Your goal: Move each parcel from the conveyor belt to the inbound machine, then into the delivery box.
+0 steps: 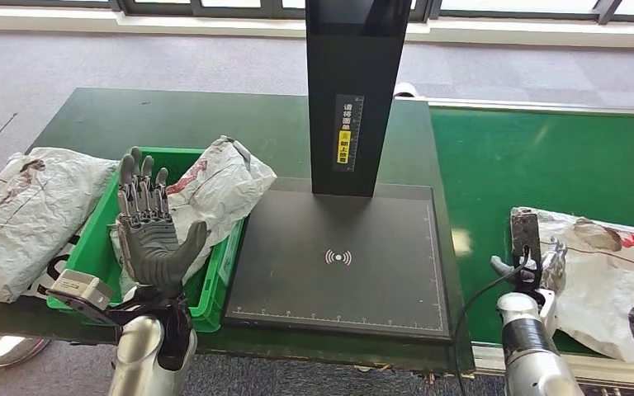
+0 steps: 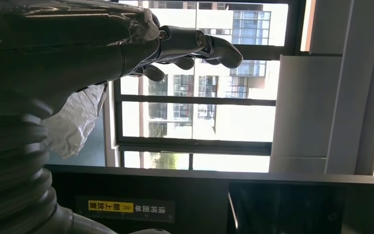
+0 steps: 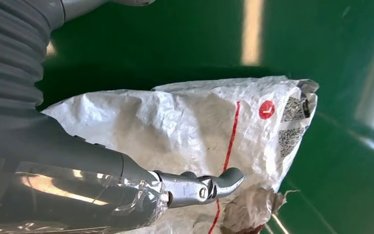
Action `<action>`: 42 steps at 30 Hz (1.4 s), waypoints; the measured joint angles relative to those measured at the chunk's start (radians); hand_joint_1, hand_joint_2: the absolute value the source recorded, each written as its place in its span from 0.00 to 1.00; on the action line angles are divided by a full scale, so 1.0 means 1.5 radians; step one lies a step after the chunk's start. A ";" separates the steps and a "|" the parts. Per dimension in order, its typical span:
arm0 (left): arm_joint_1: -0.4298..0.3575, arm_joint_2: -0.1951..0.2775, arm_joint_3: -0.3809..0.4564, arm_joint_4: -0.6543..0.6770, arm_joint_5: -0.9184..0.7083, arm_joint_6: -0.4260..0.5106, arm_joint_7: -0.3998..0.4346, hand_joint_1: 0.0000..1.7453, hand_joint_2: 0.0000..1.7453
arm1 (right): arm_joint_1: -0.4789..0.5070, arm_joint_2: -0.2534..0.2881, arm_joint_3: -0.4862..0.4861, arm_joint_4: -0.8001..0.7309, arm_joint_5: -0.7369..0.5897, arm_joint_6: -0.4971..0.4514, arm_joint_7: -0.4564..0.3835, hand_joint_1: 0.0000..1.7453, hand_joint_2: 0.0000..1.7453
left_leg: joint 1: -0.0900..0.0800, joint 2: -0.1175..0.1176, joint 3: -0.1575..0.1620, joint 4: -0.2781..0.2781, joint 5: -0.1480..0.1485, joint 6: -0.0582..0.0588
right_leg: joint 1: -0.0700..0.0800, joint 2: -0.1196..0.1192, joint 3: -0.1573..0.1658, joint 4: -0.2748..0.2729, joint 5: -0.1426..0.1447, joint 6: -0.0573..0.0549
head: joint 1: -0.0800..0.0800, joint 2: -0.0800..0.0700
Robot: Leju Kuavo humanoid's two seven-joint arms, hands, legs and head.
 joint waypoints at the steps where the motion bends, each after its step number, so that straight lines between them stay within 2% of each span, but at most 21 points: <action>1: 0.000 0.000 0.000 0.001 0.001 0.000 0.000 0.00 1.00 | 0.000 0.000 0.004 0.004 0.001 -0.002 0.003 0.00 1.00 | 0.000 0.000 0.000 0.000 0.000 0.000 | 0.000 0.000 0.000 0.000 0.000 0.000 | 0.000 0.000; 20: 0.000 0.000 0.000 0.002 0.005 0.000 0.000 0.00 1.00 | 0.000 -0.001 0.024 0.028 0.004 -0.005 0.005 0.00 1.00 | 0.000 0.000 0.000 0.000 0.000 0.000 | 0.000 0.000 0.000 0.000 0.000 0.000 | 0.000 0.000; 26: 0.000 0.000 0.000 0.004 0.005 0.002 0.000 0.00 1.00 | 0.000 -0.005 0.031 0.030 0.047 -0.053 0.062 0.00 1.00 | 0.000 0.000 0.000 0.000 0.000 0.000 | 0.000 0.000 0.000 0.000 0.000 0.000 | 0.000 0.000; 30: -0.001 0.000 0.000 0.005 0.005 0.006 0.000 0.00 1.00 | 0.000 -0.011 0.032 0.030 0.062 -0.068 0.077 0.00 1.00 | 0.000 0.001 0.000 0.000 0.000 0.000 | 0.000 0.001 0.000 0.000 0.000 0.000 | 0.000 0.000; 34: -0.001 0.000 0.000 0.007 0.005 0.007 0.000 0.00 1.00 | 0.000 -0.014 0.034 0.034 0.084 -0.042 0.105 1.00 1.00 | 0.000 0.000 0.000 0.000 0.000 0.000 | 0.000 0.001 0.000 0.000 0.000 0.000 | 0.000 0.000; 38: 0.000 0.000 0.000 0.009 0.005 0.009 0.000 0.00 1.00 | 0.002 -0.022 0.067 0.043 0.155 0.030 0.211 1.00 1.00 | 0.000 0.000 0.000 0.000 0.000 0.000 | 0.000 0.000 0.000 0.000 0.000 0.000 | 0.000 0.000; 42: 0.003 0.000 0.000 0.009 0.004 0.013 0.000 0.00 1.00 | 0.004 -0.026 0.089 0.047 0.176 0.050 0.233 1.00 1.00 | 0.000 0.000 0.000 0.000 0.000 0.000 | 0.000 0.000 0.000 0.000 0.000 0.000 | 0.000 0.000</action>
